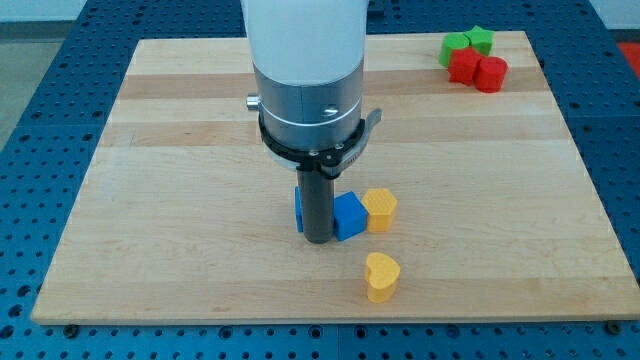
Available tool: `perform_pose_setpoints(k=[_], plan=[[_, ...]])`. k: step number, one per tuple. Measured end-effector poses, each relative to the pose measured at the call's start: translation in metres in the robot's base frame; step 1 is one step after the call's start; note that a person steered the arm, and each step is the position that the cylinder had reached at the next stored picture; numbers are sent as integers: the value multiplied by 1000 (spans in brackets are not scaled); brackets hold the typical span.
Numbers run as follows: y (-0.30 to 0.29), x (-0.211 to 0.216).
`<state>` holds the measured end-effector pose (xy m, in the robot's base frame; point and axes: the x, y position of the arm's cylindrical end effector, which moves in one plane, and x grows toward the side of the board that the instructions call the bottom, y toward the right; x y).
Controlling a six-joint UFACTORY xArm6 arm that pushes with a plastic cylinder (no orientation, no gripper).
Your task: Place your arm to the bottom right of the hexagon
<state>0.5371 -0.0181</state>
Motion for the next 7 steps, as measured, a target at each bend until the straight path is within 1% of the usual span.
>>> perform_pose_setpoints(k=[1,2,3,4,5,6,7], plan=[[3,-1],[57,-35],[126,-109],[154,-161],[145,-167],[113,-162],[76,-66]])
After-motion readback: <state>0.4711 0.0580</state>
